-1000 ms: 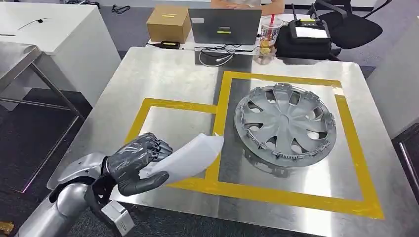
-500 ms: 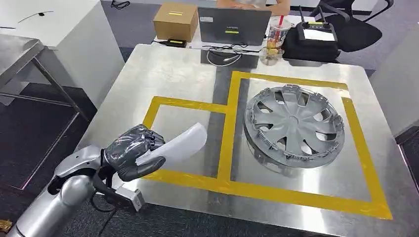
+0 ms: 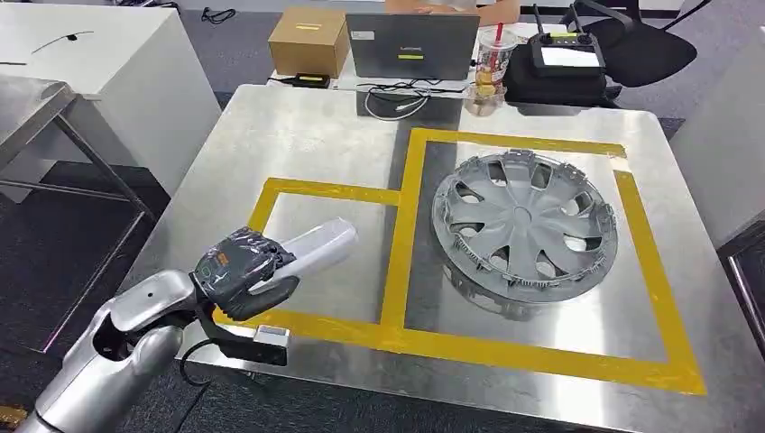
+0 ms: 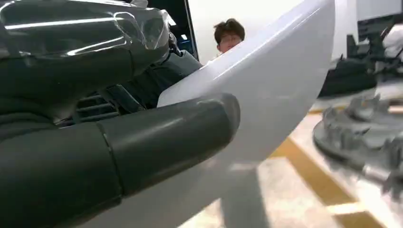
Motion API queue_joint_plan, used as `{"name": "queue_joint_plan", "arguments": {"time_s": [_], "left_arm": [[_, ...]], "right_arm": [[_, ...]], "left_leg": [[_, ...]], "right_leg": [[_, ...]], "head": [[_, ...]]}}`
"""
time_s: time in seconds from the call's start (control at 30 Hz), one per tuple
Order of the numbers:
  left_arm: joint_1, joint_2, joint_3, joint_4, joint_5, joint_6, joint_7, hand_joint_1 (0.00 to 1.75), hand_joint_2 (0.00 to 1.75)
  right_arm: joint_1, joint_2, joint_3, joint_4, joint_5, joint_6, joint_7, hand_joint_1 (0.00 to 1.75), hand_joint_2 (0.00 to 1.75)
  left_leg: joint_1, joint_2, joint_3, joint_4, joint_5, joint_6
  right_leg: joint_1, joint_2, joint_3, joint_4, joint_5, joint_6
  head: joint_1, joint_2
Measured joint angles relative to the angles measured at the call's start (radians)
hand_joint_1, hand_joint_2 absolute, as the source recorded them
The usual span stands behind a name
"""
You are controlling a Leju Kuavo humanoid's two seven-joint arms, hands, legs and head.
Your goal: Take the parts from the cabinet and place them on the table.
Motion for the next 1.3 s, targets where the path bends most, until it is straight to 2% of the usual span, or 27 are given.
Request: {"name": "queue_joint_plan", "arguments": {"time_s": [0.03, 0.13, 0.17, 0.27, 0.3, 0.33, 0.37, 0.43, 0.5, 0.53, 0.6, 0.63, 0.67, 0.7, 0.77, 0.87, 0.9, 0.97, 1.0, 1.03, 1.07, 1.13, 1.17, 1.2, 1.23, 1.27, 1.3], "left_arm": [[0.004, -0.001, -0.002, 0.012, -0.02, 0.007, 0.0, 1.75, 0.0], [0.002, -0.009, -0.013, 0.063, -0.08, 0.021, 0.003, 1.75, 0.0], [-0.003, -0.013, -0.014, 0.074, -0.097, 0.022, 0.007, 1.75, 0.0], [-0.022, -0.037, -0.029, 0.134, -0.17, 0.015, 0.023, 1.75, 0.0], [-0.034, -0.047, -0.036, 0.159, -0.186, 0.013, 0.027, 1.75, 0.0], [-0.042, -0.061, -0.043, 0.177, -0.203, 0.011, 0.029, 1.75, 0.0], [-0.062, -0.071, -0.053, 0.205, -0.218, 0.006, 0.032, 1.75, 0.0], [-0.091, -0.105, -0.084, 0.274, -0.251, 0.003, 0.034, 1.75, 0.0], [-0.103, -0.131, -0.106, 0.324, -0.266, 0.003, 0.032, 1.75, 0.0], [-0.108, -0.145, -0.117, 0.347, -0.27, 0.005, 0.032, 1.75, 0.0], [-0.124, -0.167, -0.132, 0.378, -0.285, 0.017, 0.029, 1.75, 0.0], [-0.132, -0.179, -0.14, 0.387, -0.289, 0.023, 0.029, 1.75, 0.0], [-0.141, -0.192, -0.148, 0.396, -0.293, 0.027, 0.029, 1.75, 0.0], [-0.146, -0.206, -0.154, 0.402, -0.298, 0.029, 0.029, 1.75, 0.0], [-0.15, -0.225, -0.165, 0.407, -0.305, 0.035, 0.027, 1.75, 0.0], [-0.162, -0.245, -0.177, 0.407, -0.309, 0.038, 0.023, 1.75, 0.0], [-0.166, -0.248, -0.181, 0.407, -0.309, 0.038, 0.023, 0.0, 1.75], [-0.168, -0.253, -0.19, 0.409, -0.317, 0.04, 0.011, 0.0, 1.75], [-0.168, -0.255, -0.193, 0.41, -0.317, 0.043, 0.004, 0.0, 1.75], [-0.168, -0.256, -0.196, 0.411, -0.316, 0.046, -0.004, 0.0, 1.75], [-0.169, -0.258, -0.2, 0.411, -0.31, 0.052, -0.014, 0.0, 1.75], [-0.175, -0.266, -0.203, 0.41, -0.299, 0.061, -0.028, 0.0, 1.75], [-0.181, -0.269, -0.207, 0.41, -0.297, 0.064, -0.03, 0.0, 1.75], [-0.185, -0.274, -0.209, 0.41, -0.297, 0.066, -0.031, 0.0, 1.75], [-0.185, -0.275, -0.211, 0.41, -0.292, 0.07, -0.034, 0.0, 1.75], [-0.184, -0.275, -0.214, 0.408, -0.281, 0.077, -0.043, 0.0, 0.0], [-0.184, -0.277, -0.215, 0.407, -0.271, 0.08, -0.051, 0.0, 0.0]], "right_arm": [[-0.003, 0.0, 0.0, 0.002, 0.006, -0.004, -0.004, 0.0, 0.0], [-0.023, 0.001, 0.0, 0.009, 0.024, -0.008, -0.013, 0.0, 0.0], [-0.03, 0.002, 0.0, 0.011, 0.029, -0.008, -0.013, 0.0, 0.0], [-0.052, 0.004, 0.002, 0.017, 0.052, -0.004, 0.0, 0.0, 0.0], [-0.062, 0.006, 0.005, 0.018, 0.06, 0.0, 0.005, 0.0, 0.0], [-0.07, 0.009, 0.008, 0.019, 0.063, 0.001, 0.01, 0.0, 0.0], [-0.079, 0.01, 0.009, 0.019, 0.067, 0.003, 0.016, 0.0, 0.0], [-0.095, 0.011, 0.013, 0.019, 0.069, 0.018, 0.022, 0.0, 0.0], [-0.103, 0.014, 0.017, 0.019, 0.069, 0.022, 0.028, 0.0, 0.0], [-0.105, 0.016, 0.018, 0.019, 0.069, 0.025, 0.03, 0.0, 0.0], [-0.106, 0.018, 0.018, 0.019, 0.065, 0.027, 0.031, 0.0, 0.0], [-0.106, 0.018, 0.018, 0.019, 0.063, 0.027, 0.031, 0.0, 0.0], [-0.106, 0.018, 0.018, 0.019, 0.062, 0.027, 0.031, 0.0, 0.0], [-0.108, 0.018, 0.018, 0.019, 0.062, 0.027, 0.032, 0.0, 0.0], [-0.109, 0.021, 0.018, 0.019, 0.064, 0.028, 0.038, 0.0, 0.0], [-0.112, 0.027, 0.02, 0.02, 0.068, 0.03, 0.041, 0.0, 0.0], [-0.114, 0.027, 0.021, 0.02, 0.068, 0.031, 0.042, 0.0, 0.0], [-0.117, 0.033, 0.023, 0.02, 0.068, 0.034, 0.048, 0.0, 0.0], [-0.116, 0.035, 0.024, 0.02, 0.068, 0.034, 0.05, 0.0, 0.0], [-0.116, 0.036, 0.024, 0.02, 0.068, 0.034, 0.051, 0.0, 0.0], [-0.118, 0.038, 0.024, 0.02, 0.067, 0.034, 0.051, 0.0, 0.0], [-0.121, 0.042, 0.024, 0.02, 0.067, 0.035, 0.053, 0.0, 0.0], [-0.123, 0.043, 0.024, 0.02, 0.067, 0.035, 0.053, 0.0, 0.0], [-0.126, 0.046, 0.024, 0.02, 0.066, 0.035, 0.053, 0.0, 0.0], [-0.126, 0.046, 0.024, 0.02, 0.066, 0.035, 0.054, 0.0, 0.0], [-0.126, 0.048, 0.024, 0.02, 0.065, 0.035, 0.056, 0.0, 0.0], [-0.126, 0.05, 0.024, 0.02, 0.064, 0.035, 0.056, 0.0, 0.0]], "left_leg": [[0.002, 0.0, 0.007, -0.018, 0.019, 0.0], [0.003, 0.001, 0.135, -0.28, 0.152, 0.012], [-0.002, 0.0, 0.148, -0.307, 0.135, 0.014], [-0.012, 0.0, 0.137, -0.304, 0.141, 0.03], [-0.012, -0.001, 0.14, -0.317, 0.149, 0.041], [-0.003, 0.002, 0.149, -0.332, 0.16, 0.051], [-0.006, 0.001, 0.149, -0.337, 0.165, 0.058], [-0.012, 0.0, 0.144, -0.337, 0.169, 0.065], [-0.02, 0.0, 0.141, -0.337, 0.17, 0.069], [-0.023, -0.001, 0.141, -0.337, 0.169, 0.069], [-0.026, -0.004, 0.142, -0.334, 0.169, 0.069], [-0.026, -0.005, 0.142, -0.33, 0.167, 0.067], [-0.03, -0.006, 0.136, -0.325, 0.165, 0.064], [-0.035, -0.008, 0.131, -0.318, 0.161, 0.059], [-0.031, -0.006, 0.13, -0.319, 0.162, 0.056], [-0.029, -0.005, 0.114, -0.281, 0.131, 0.035], [-0.022, -0.004, 0.086, -0.217, 0.094, 0.027], [-0.009, -0.004, 0.006, -0.052, 0.028, 0.014], [-0.005, -0.003, -0.021, -0.004, 0.019, 0.01], [-0.001, -0.003, -0.025, -0.004, 0.033, 0.009], [0.001, -0.003, -0.005, -0.053, 0.069, 0.009], [0.002, -0.001, 0.08, -0.23, 0.16, 0.014], [0.001, -0.001, 0.114, -0.301, 0.172, 0.02], [-0.006, -0.001, 0.122, -0.316, 0.16, 0.025], [-0.008, -0.003, 0.118, -0.311, 0.16, 0.027], [-0.012, -0.004, 0.116, -0.31, 0.159, 0.035], [-0.014, -0.005, 0.116, -0.312, 0.16, 0.041]], "right_leg": [[0.0, 0.0, 0.001, 0.0, 0.0, 0.0], [0.0, 0.002, 0.005, 0.0, 0.0, 0.002], [0.005, 0.001, 0.002, 0.0, 0.002, 0.007], [0.002, 0.001, -0.002, -0.007, 0.009, 0.029], [0.004, 0.001, 0.002, -0.014, 0.012, 0.039], [0.001, 0.0, -0.008, -0.002, 0.006, 0.039], [0.002, -0.001, -0.027, 0.037, -0.019, 0.031], [0.005, -0.001, -0.105, 0.199, -0.088, 0.017], [0.006, -0.001, -0.161, 0.311, -0.118, 0.02], [0.006, -0.001, -0.154, 0.296, -0.106, 0.026], [0.009, -0.001, -0.072, 0.132, -0.039, 0.04], [0.011, -0.002, -0.029, 0.047, -0.011, 0.041], [0.015, -0.002, -0.003, -0.009, -0.002, 0.032], [0.017, -0.001, 0.0, -0.011, 0.006, 0.021], [0.022, -0.001, -0.002, -0.01, 0.007, 0.016], [0.007, -0.002, 0.005, -0.016, 0.011, 0.003], [0.007, -0.001, 0.007, -0.016, 0.01, 0.001], [0.007, -0.001, 0.006, -0.016, 0.01, 0.001], [0.007, -0.001, 0.006, -0.016, 0.009, 0.001], [0.006, -0.001, 0.007, -0.015, 0.009, 0.001], [0.006, -0.001, 0.008, -0.015, 0.009, 0.001], [0.005, 0.0, 0.013, -0.016, 0.008, 0.003], [0.005, 0.0, 0.013, -0.017, 0.007, 0.006], [0.014, 0.0, 0.007, -0.015, 0.007, 0.013], [0.01, 0.0, 0.006, -0.016, 0.008, 0.018], [0.007, 0.0, 0.006, -0.019, 0.009, 0.029], [0.006, 0.0, 0.009, -0.023, 0.011, 0.034]], "head": [[0.0, 0.0], [0.0, 0.0], [0.002, 0.0], [0.002, 0.0], [0.0, 0.0], [0.003, 0.0], [0.003, 0.0], [0.005, 0.0], [0.005, 0.0], [0.005, 0.0], [0.005, 0.0], [0.005, 0.0], [0.006, 0.0], [0.003, 0.0], [0.004, 0.0], [0.003, 0.0], [-0.003, 0.0], [-0.002, 0.0], [-0.002, 0.0], [-0.002, 0.0], [-0.002, 0.0], [-0.002, 0.0], [-0.002, 0.0], [-0.001, 0.0], [-0.001, 0.0], [-0.002, 0.0], [-0.001, 0.0]]}}
